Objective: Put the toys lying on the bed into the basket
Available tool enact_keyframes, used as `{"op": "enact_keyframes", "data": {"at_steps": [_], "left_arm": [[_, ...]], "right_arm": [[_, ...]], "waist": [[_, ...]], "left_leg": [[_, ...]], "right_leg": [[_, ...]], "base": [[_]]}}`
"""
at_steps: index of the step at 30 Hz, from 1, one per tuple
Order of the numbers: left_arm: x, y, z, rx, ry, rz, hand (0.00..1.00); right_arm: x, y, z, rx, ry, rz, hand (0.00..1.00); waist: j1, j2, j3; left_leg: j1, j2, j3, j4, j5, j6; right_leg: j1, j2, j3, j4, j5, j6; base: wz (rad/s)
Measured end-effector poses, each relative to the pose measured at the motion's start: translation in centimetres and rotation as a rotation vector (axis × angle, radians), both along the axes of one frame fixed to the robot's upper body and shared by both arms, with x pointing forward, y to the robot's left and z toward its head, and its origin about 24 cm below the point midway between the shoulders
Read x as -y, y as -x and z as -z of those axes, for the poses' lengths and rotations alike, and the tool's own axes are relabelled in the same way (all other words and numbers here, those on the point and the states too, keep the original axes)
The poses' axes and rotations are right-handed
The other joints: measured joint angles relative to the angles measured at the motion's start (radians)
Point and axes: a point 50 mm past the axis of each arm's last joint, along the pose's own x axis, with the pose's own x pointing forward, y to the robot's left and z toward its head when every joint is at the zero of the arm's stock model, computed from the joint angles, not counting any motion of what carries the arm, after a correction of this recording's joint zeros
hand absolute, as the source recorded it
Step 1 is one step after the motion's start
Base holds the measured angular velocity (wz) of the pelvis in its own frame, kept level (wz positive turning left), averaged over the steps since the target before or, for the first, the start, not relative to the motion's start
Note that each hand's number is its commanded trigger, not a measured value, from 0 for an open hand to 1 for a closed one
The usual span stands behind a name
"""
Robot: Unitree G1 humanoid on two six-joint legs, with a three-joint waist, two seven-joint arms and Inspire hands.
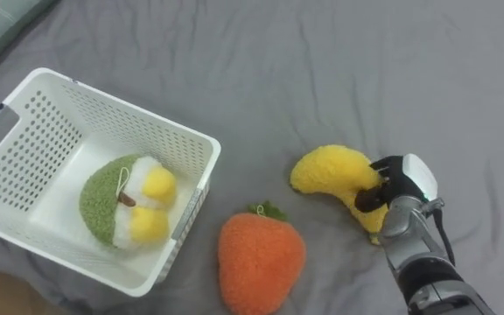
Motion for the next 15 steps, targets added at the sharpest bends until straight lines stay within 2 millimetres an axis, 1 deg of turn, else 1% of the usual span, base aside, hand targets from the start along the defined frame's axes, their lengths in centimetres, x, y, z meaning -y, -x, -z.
{"op": "enact_keyframes", "data": {"at_steps": [5,7,10,13,15], "left_arm": [[-0.4,0.3,-0.1,-0.003,-0.011,-0.001,0.0],[-0.7,0.4,-0.3,0.009,-0.018,0.002,0.0],[-0.7,0.3,-0.4,0.014,-0.022,0.004,0.0],[-1.0,0.8,-0.4,0.014,-0.024,-0.017,0.0],[-1.1,1.6,-0.3,0.001,-0.019,-0.031,0.0]], "right_arm": [[0.0,0.7,0.7,-0.032,-0.01,-0.009,1.0],[0.0,0.9,0.8,-0.034,-0.013,-0.009,1.0],[0.2,0.9,0.8,-0.032,-0.014,-0.005,1.0],[0.2,0.8,0.6,-0.026,-0.034,-0.002,1.0],[-0.1,0.6,0.0,0.026,-0.063,-0.014,1.0]], "waist": [[0.0,0.002,-0.0007],[-0.001,0.005,-0.0023],[-0.002,0.016,-0.0076],[-0.013,0.019,-0.0094],[-0.03,0.023,-0.0104]], "left_leg": [[0.003,-0.002,-0.004,0.003,0.0,0.0],[0.003,-0.002,-0.005,0.003,0.0,0.0],[0.006,-0.002,-0.005,0.004,0.0,0.0],[0.029,-0.001,-0.004,-0.005,0.0,0.0],[0.052,-0.001,-0.004,-0.01,0.0,0.0]], "right_leg": [[0.013,0.0,0.0,-0.014,0.0,0.0],[0.014,0.001,0.0,-0.013,0.0,0.0],[0.017,0.0,-0.002,-0.013,0.0,0.0],[0.034,0.001,0.0,-0.013,0.0,0.0],[0.055,0.001,0.001,-0.014,0.0,0.0]], "base": [[0.02],[0.0],[0.0],[0.0],[0.0]]}}
